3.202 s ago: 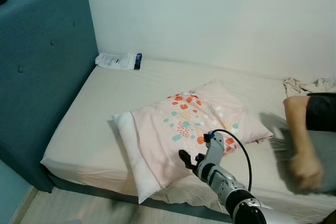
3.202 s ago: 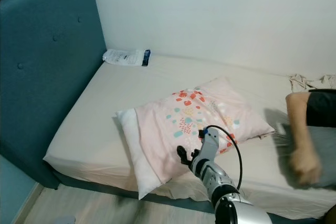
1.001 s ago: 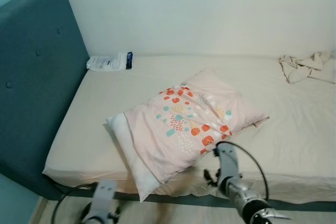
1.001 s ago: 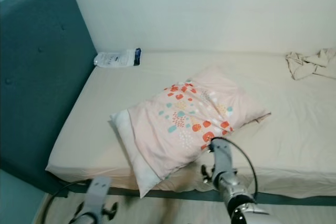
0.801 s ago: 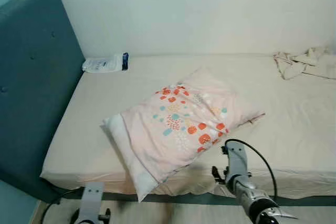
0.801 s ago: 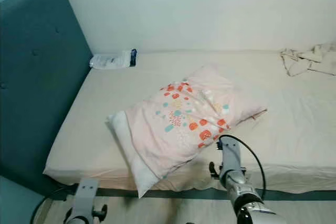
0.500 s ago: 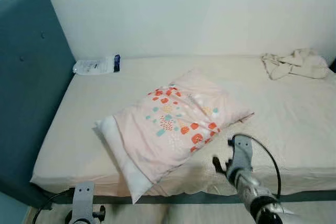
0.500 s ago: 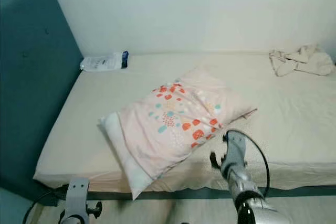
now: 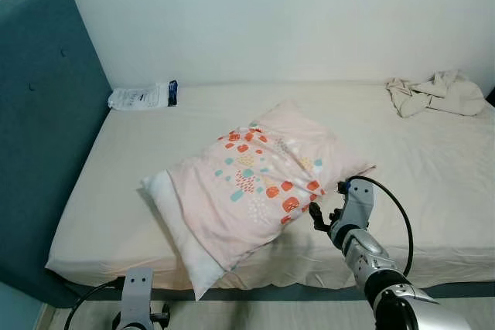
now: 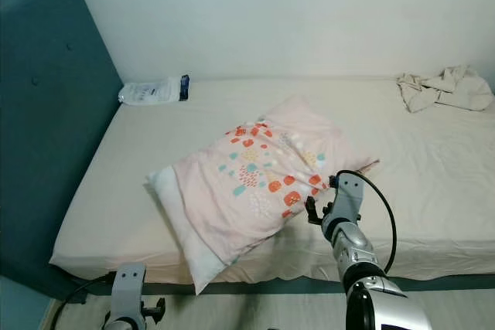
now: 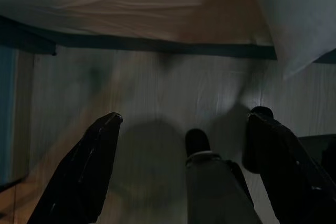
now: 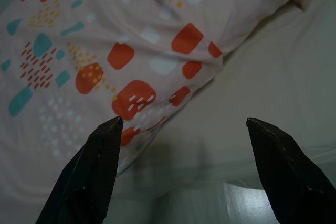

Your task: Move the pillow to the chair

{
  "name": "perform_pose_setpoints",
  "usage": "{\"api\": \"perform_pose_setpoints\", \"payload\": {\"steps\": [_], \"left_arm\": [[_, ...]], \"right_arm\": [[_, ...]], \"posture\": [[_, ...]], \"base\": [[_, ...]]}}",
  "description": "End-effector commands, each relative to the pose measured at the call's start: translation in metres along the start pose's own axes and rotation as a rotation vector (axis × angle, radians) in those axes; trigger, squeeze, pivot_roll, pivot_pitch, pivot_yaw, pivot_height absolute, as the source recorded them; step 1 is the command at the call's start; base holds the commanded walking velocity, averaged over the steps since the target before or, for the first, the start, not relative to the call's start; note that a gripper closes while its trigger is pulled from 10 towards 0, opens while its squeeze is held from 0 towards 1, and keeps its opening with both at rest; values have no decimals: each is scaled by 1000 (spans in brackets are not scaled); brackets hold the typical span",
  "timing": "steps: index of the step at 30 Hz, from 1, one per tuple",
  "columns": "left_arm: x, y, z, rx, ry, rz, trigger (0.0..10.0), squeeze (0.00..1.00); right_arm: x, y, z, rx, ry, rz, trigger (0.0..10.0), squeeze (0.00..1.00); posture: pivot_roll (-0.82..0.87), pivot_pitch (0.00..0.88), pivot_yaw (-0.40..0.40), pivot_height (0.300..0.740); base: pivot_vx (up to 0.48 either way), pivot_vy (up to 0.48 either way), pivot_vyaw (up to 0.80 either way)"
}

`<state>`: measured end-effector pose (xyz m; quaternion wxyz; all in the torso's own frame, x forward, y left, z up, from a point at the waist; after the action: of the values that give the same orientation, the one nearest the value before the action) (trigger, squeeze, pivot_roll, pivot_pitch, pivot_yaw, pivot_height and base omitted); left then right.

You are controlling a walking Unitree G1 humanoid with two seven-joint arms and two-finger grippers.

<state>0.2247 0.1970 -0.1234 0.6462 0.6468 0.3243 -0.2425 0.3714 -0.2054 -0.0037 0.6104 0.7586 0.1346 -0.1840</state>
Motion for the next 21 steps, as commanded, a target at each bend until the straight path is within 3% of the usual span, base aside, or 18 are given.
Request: {"api": "perform_pose_setpoints", "payload": {"steps": [1, 15, 21], "left_arm": [[-3, -12, -4, -10, 7, -36, 10000, 0], [-6, -24, -6, -1, 4, -64, 10000, 0], [-5, -20, -4, -29, 10, -50, 10000, 0]], "right_arm": [[-2, -11, 1, 24, -5, -21, 10000, 0], [-3, -17, -3, 17, 6, -35, 10000, 0], [-3, -22, -8, -11, 27, -53, 10000, 0]], "posture": [[-129, 81, 2, 740], [-122, 89, -3, 740], [-122, 94, -3, 740]], "base": [[240, 0, 0], [290, 0, 0], [0, 0, 0]]}}
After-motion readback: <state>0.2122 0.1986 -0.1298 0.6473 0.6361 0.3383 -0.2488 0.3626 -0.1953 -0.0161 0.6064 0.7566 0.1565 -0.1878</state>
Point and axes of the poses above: a point about 5 cm out from each wrist's last joint towards the gripper, its own x axis pointing out of the wrist towards the gripper, its own y axis along the axis of the wrist's last joint, z = x × y, the point moved 6 cm from there along x, pointing out of the wrist towards the gripper
